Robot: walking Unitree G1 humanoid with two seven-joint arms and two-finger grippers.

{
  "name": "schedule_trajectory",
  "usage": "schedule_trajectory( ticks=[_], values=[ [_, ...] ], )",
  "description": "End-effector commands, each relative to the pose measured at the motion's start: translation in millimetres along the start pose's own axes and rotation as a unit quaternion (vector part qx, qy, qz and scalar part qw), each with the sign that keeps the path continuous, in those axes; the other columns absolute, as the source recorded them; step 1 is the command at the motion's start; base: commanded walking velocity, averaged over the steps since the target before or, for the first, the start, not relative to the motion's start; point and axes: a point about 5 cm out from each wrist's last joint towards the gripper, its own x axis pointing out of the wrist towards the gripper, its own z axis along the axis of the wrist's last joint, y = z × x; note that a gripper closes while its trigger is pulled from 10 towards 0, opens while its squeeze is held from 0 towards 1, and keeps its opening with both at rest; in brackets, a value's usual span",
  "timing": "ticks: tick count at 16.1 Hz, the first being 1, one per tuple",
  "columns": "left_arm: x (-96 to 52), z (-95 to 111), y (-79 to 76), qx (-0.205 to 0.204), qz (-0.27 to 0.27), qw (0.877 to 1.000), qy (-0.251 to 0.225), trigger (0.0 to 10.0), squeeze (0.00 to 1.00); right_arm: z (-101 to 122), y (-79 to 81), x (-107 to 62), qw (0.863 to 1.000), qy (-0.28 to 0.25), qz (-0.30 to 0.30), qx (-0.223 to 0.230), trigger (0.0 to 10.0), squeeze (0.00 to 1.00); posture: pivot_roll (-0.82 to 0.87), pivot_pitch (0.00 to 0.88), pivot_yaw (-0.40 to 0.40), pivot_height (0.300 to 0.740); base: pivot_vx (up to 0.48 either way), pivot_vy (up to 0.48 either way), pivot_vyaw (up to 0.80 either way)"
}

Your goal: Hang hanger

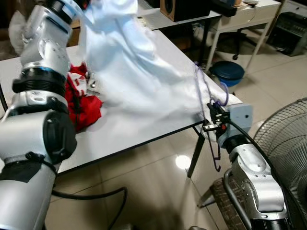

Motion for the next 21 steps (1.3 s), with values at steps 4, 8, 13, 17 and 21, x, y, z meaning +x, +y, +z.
schedule_trajectory(
  ticks=[4,8,13,17,21],
  values=[
    [-19.4,-62,-10.6,0.042,-0.018,0.988,0.147,0.0,0.00,3,2.7,1.1,1.000,-0.014,0.005,-0.002,10.0,0.00,-0.12,0.000,0.085,0.740,0.000,0.000,0.00],
    [-33.7,-118,-33.8,0.060,-0.009,0.964,0.259,9.0,0.00,5,3.2,1.6,1.000,-0.017,0.006,-0.003,10.0,0.00,-0.13,0.000,0.090,0.740,0.000,0.000,0.00],
    [-70.3,-190,-91.3,0.032,-0.137,0.906,0.400,10.0,1.00,1,6.7,1.2,1.000,-0.008,0.012,-0.003,10.0,0.00,-0.13,0.000,0.090,0.740,0.000,0.000,0.00],
    [-80.1,-182,-70.1,0.058,-0.121,0.909,0.394,10.0,1.00,0,12.9,1.8,1.000,-0.009,0.021,0.003,10.0,0.00,-0.12,0.000,0.090,0.740,0.000,0.000,0.00],
    [-88.1,-151,-45.5,0.031,-0.153,0.929,0.336,10.0,0.96,0,16.1,0.5,1.000,-0.010,0.021,0.009,10.0,0.00,-0.12,0.000,0.100,0.740,0.000,0.000,0.00]
  ],
)
